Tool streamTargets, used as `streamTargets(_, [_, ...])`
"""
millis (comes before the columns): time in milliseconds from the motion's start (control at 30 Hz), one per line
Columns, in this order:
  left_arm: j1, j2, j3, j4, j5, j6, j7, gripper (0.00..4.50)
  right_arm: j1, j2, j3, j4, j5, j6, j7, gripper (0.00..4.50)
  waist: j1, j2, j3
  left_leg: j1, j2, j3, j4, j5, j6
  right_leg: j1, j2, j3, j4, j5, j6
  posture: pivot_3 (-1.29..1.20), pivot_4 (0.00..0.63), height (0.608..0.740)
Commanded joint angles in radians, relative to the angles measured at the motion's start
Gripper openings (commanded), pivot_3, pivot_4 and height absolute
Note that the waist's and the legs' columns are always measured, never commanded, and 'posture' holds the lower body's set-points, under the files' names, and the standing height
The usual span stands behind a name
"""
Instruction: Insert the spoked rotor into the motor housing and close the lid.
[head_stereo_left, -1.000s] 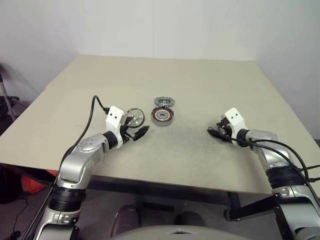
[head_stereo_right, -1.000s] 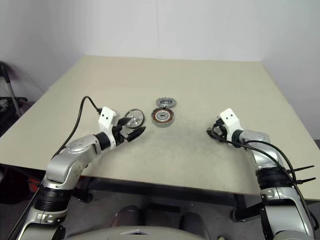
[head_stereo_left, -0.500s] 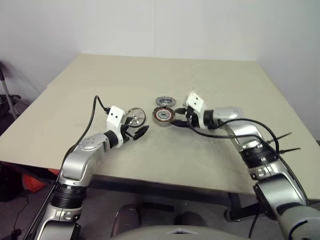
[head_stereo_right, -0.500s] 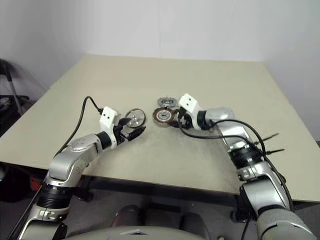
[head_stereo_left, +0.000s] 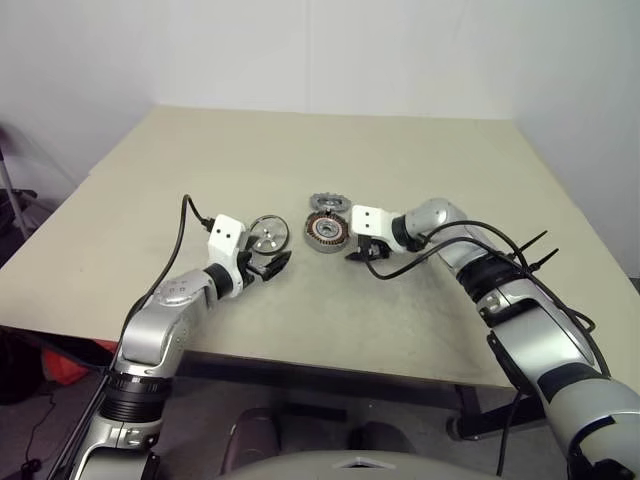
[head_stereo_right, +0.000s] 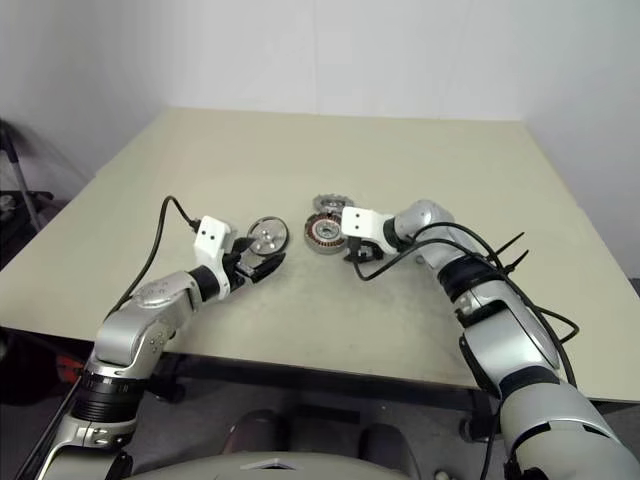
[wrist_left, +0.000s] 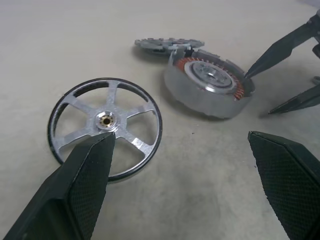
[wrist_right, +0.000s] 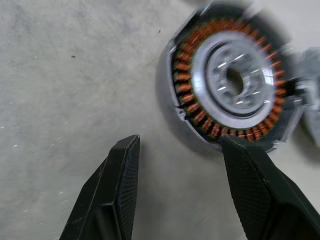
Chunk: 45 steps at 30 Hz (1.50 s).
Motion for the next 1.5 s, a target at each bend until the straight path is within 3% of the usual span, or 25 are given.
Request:
streamTargets(33, [0.008, 0.003, 0.024, -0.051, -0.002, -0.012, 0.009, 4.5, -0.046, 0.002, -0.018, 0.007, -0.009, -0.054, 0.027, 2.61, 0.001, 0.0, 0.0, -0.001, 0.0, 0.0, 0.001, -0.001, 0.002, 0.0, 0.0, 0.0, 0.0, 0.0, 0.0, 0.0, 0.0, 0.74])
streamTargets(367, [0.005, 0.002, 0.027, -0.051, 0.0, -0.01, 0.019, 4.5, -0.132, 0.075, 0.027, 0.212, -0.125, -0.173, -0.006, 2.61, -0.003, 0.0, 0.0, -0.002, 0.001, 0.0, 0.004, -0.002, 0.004, -0.001, 0.0, 0.0, 0.002, 0.0, 0.0, 0.0, 0.0, 0.74])
streamTargets(500, [0.014, -0.001, 0.027, -0.059, 0.001, -0.008, 0.029, 4.5, -0.155, 0.079, 0.038, 0.248, -0.16, -0.241, 0.003, 1.74, -0.003, 0.0, 0.0, -0.002, 0.001, 0.0, 0.005, -0.002, 0.004, -0.001, 0.0, 0.0, 0.002, 0.0, 0.0, 0.0, 0.0, 0.74])
streamTargets(667, [0.019, -0.001, 0.027, -0.058, 0.001, -0.008, 0.037, 4.5, -0.172, 0.079, 0.03, 0.244, -0.176, -0.293, 0.02, 0.12, -0.01, 0.0, 0.0, -0.002, 0.002, 0.0, 0.005, -0.003, 0.004, -0.001, 0.0, 0.0, 0.002, 0.0, 0.0, 0.0, 0.0, 0.74])
streamTargets(1100, [0.011, -0.004, 0.026, -0.051, 0.001, -0.009, 0.045, 4.5, -0.166, 0.062, -0.031, 0.193, -0.131, -0.27, 0.074, 0.06, -0.012, 0.0, 0.0, -0.004, 0.002, 0.0, 0.007, -0.005, 0.008, -0.002, 0.0, 0.0, 0.003, 0.0, 0.0, 0.0, 0.0, 0.74])
streamTargets(1500, [-0.001, -0.01, 0.02, -0.028, 0.005, -0.014, 0.04, 4.5, 0.035, -0.092, -0.061, -0.288, -0.031, -0.142, 0.271, 0.06, -0.011, -0.001, 0.001, -0.004, 0.002, 0.0, 0.008, -0.004, 0.013, -0.001, 0.0, 0.0, 0.002, 0.0, 0.0, 0.0, 0.0, 0.74])
